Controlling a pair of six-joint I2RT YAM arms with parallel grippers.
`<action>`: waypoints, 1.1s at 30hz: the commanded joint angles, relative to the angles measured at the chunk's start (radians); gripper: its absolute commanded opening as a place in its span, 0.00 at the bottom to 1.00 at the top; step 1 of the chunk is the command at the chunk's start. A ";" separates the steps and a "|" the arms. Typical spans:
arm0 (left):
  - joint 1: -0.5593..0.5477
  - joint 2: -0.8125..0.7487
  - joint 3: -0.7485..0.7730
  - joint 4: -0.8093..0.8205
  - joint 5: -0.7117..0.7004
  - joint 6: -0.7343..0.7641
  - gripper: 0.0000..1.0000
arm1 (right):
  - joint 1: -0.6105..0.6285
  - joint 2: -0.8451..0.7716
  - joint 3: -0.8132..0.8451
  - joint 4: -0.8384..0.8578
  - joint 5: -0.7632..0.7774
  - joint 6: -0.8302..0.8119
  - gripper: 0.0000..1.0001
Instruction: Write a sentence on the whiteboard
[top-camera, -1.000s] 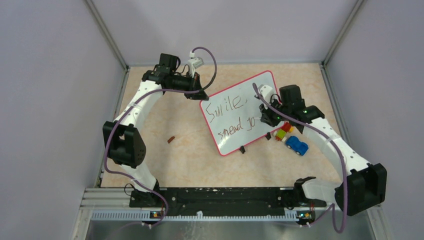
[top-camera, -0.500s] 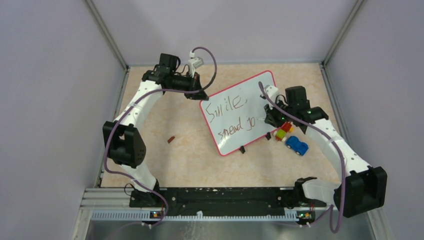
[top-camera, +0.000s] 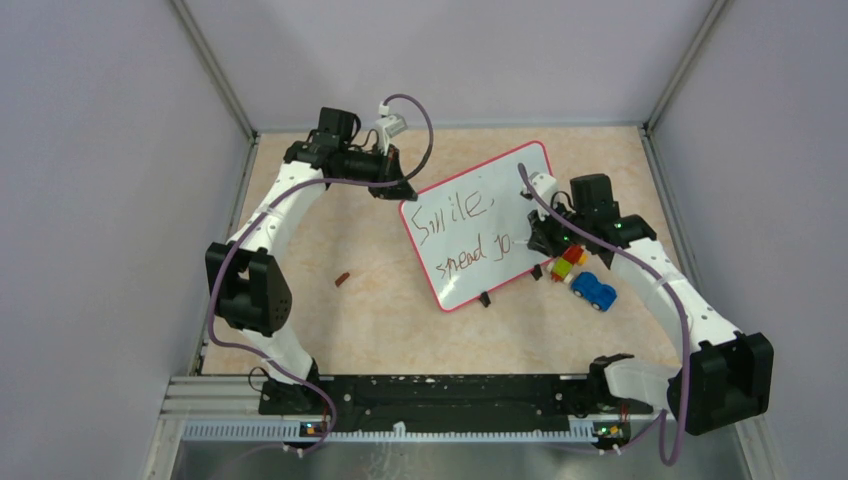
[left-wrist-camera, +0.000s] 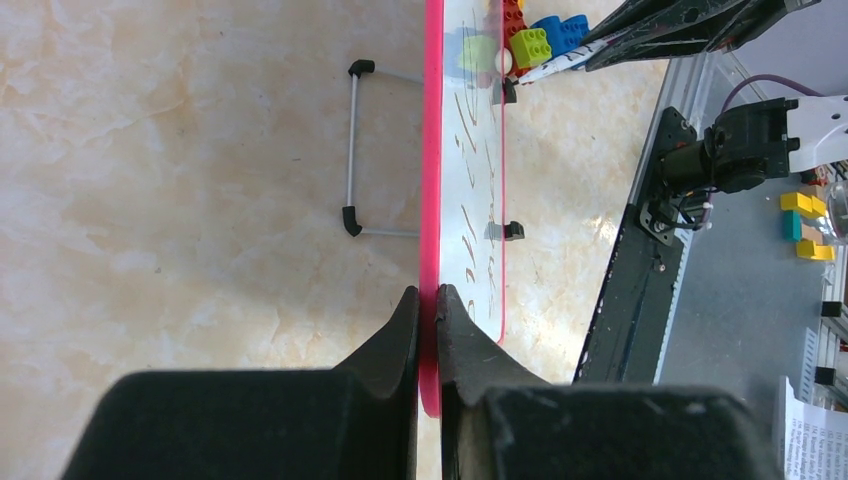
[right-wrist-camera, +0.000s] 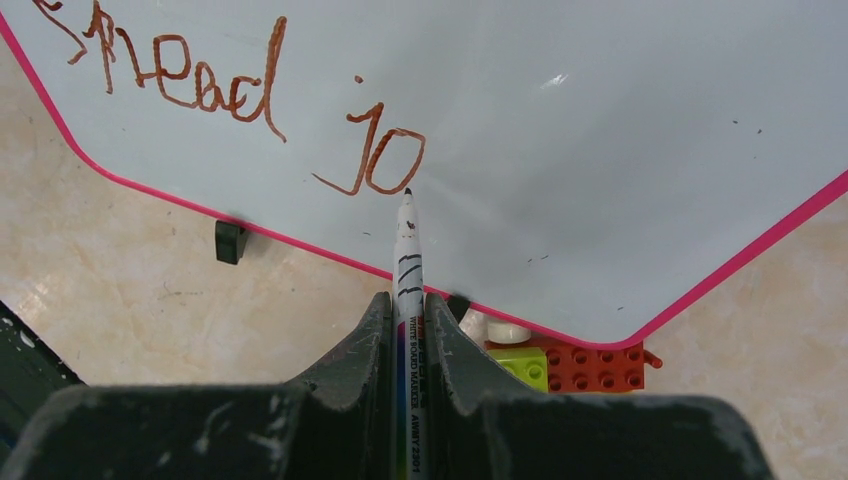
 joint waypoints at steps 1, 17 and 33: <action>-0.028 0.014 -0.052 -0.058 -0.016 0.017 0.00 | -0.014 -0.031 -0.008 0.040 -0.030 0.020 0.00; -0.031 0.012 -0.052 -0.056 -0.018 0.016 0.00 | -0.014 0.015 0.031 0.082 -0.028 0.024 0.00; -0.030 0.017 -0.045 -0.058 -0.025 0.016 0.00 | -0.016 0.071 0.047 0.152 0.077 0.050 0.00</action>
